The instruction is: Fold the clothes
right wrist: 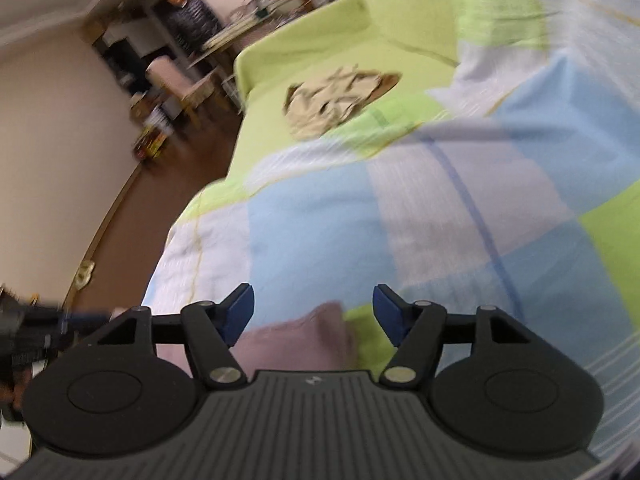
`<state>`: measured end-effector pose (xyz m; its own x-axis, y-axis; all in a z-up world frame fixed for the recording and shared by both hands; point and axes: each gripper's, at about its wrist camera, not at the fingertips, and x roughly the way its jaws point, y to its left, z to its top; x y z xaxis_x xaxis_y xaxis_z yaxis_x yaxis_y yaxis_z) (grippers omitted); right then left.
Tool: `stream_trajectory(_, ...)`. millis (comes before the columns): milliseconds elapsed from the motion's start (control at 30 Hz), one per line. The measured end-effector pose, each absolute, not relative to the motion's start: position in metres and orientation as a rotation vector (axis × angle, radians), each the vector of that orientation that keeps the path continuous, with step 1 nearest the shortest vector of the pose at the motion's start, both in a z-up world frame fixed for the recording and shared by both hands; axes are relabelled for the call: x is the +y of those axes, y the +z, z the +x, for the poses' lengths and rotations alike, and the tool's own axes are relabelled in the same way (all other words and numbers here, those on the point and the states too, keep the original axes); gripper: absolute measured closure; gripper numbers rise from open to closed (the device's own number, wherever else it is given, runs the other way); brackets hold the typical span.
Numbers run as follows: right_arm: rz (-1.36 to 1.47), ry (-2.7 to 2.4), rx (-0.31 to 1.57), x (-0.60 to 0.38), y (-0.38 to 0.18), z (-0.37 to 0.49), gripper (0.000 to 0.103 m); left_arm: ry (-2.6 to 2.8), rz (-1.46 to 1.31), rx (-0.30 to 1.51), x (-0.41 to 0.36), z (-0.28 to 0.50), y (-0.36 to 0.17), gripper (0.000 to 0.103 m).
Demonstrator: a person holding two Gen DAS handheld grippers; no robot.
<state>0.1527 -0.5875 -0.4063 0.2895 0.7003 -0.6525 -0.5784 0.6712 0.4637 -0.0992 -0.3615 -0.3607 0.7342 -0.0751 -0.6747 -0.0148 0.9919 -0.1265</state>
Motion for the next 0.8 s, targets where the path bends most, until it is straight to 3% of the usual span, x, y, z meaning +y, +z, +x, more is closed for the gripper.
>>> stream_trajectory(167,0.209,0.878,0.969,-0.565,-0.414,0.146,0.041,0.037,-0.154,0.899,-0.350,-0.077,-0.385,0.092)
stream_trajectory(333,0.270,0.896,0.987,-0.554,-0.409,0.126,0.041,0.070,-0.232,1.067,-0.328,-0.071,-0.422,0.078)
stream_trajectory(467,0.275,0.893,1.020,-0.550,-0.410,0.103,0.041,0.157,-0.051,1.021,-0.332,-0.076,-0.406,0.080)
stream_trajectory(600,0.285,0.867,1.014,-0.565,-0.406,0.080,0.041,0.086,-0.116,0.965,-0.335,-0.097,-0.380,0.082)
stream_trajectory(733,0.110,0.859,0.975,-0.591,-0.390,0.038,0.039,-0.104,-0.028,0.958,-0.383,-0.128,-0.366,0.063)
stream_trajectory(800,-0.076,0.896,0.947,-0.595,-0.383,0.016,0.038,-0.216,0.046,0.988,-0.422,-0.148,-0.374,0.062)
